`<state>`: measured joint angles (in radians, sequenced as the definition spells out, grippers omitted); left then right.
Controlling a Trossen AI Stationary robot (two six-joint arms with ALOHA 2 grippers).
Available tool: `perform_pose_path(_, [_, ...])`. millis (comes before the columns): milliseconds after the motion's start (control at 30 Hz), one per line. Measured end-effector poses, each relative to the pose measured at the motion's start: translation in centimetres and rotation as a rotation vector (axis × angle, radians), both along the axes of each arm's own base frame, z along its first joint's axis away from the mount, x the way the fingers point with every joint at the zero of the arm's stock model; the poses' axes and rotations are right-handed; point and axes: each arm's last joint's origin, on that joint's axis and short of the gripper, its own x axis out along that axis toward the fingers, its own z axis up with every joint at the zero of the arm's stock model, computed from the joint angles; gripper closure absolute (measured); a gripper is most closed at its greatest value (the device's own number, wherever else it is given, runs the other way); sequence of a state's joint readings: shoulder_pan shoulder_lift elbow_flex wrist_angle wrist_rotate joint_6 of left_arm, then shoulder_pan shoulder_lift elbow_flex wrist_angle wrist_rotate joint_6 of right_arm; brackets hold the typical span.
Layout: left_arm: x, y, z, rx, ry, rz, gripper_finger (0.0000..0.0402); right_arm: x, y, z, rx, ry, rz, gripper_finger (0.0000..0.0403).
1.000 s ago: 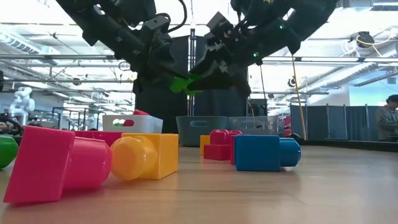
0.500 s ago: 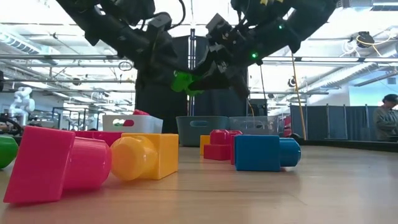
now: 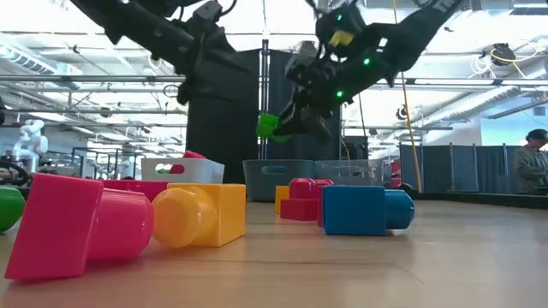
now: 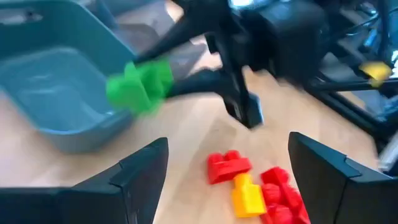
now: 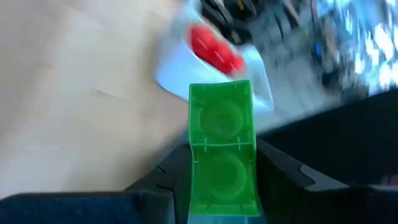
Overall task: Sort blocks by size
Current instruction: Put the 2 studs green game piece into the blue bin
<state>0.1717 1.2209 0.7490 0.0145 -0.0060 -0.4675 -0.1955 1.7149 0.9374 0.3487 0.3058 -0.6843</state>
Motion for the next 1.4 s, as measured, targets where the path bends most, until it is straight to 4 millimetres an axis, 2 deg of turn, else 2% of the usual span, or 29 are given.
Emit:
perform_pose_path(133, [-0.5,-0.4,0.7,0.033,-0.016,0.02,0.0118,-0.2,-4.0,0.9,0.199,-0.033,-0.113,0.0273])
perform_pose_path(233, [-0.6,-0.5,0.9,0.041,-0.021,0.022,0.0118,-0.2,-6.1,1.0,0.359,-0.02,-0.171,0.027])
perform_pose_path(333, [-0.6,-0.6,0.7,0.039,-0.005,0.021,0.0118,0.1,-7.6,1.5,0.458,-0.02,-0.203,0.0255])
perform_pose_path(467, [-0.9,-0.9,0.2,0.05,0.057,0.0,0.0118,0.4,-8.4,1.8,0.492,-0.033,-0.226,0.0218])
perform_pose_path(633, [-1.2,-1.7,-0.3,0.068,0.13,-0.036,0.0118,0.4,-8.5,1.8,0.503,-0.035,-0.218,0.0173])
perform_pose_path(767, [-1.4,-2.6,-0.8,0.112,0.199,-0.088,0.0118,0.3,-8.4,1.7,0.534,-0.042,-0.239,0.0152])
perform_pose_path(1067, [-2.4,-5.1,-2.0,0.1,0.349,-0.084,0.0118,0.7,-7.6,1.7,0.563,-0.047,-0.232,0.0153])
perform_pose_path(1400, [-4.0,-9.5,-2.8,0.111,0.469,-0.249,0.0118,1.7,-4.1,1.4,0.584,0.012,-0.159,0.0154])
